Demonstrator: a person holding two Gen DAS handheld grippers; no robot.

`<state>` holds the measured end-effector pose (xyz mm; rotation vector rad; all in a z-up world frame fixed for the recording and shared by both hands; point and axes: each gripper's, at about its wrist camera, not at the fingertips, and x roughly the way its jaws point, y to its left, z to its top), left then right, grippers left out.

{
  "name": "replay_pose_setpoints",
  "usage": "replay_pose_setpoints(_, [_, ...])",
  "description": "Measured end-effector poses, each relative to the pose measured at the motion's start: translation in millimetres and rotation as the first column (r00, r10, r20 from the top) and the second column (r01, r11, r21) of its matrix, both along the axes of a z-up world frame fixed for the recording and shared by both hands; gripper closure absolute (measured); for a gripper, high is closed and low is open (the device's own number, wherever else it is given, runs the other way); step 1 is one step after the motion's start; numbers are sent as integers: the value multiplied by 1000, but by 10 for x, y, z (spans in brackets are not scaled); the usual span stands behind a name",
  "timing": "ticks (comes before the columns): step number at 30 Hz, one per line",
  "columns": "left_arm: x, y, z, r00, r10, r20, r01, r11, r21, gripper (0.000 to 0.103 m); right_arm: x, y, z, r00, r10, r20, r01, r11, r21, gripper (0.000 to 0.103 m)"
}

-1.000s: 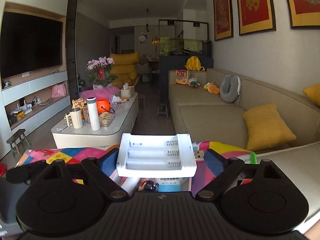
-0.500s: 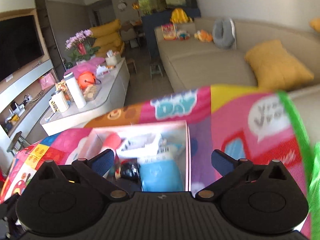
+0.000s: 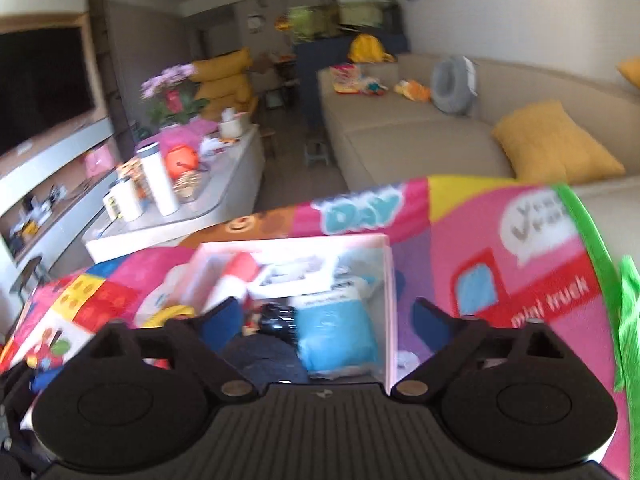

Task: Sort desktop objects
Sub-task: 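Lower the white charger into the pink box and open the right tool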

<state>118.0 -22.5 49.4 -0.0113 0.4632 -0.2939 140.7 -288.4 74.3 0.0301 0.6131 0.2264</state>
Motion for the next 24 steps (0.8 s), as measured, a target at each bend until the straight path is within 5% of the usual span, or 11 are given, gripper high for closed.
replay_pose_setpoints(3, [-116, 90, -36, 998, 36, -54, -37, 999, -25, 0, 6, 260, 71, 992, 119, -53, -118, 993, 22, 53])
replay_pose_setpoints(7, [-277, 205, -149, 995, 6, -103, -12, 998, -56, 0, 203, 567, 109, 974, 177, -141, -162, 980, 112, 67])
replay_pose_setpoints(16, [-314, 448, -233, 993, 41, -110, -55, 990, -131, 0, 681, 1028, -299, 971, 30, -236, -58, 992, -113, 73])
replay_pose_setpoints(24, [-313, 368, -268, 988, 90, -121, -94, 995, -26, 0, 273, 920, -212, 984, 78, -161, -102, 984, -144, 72])
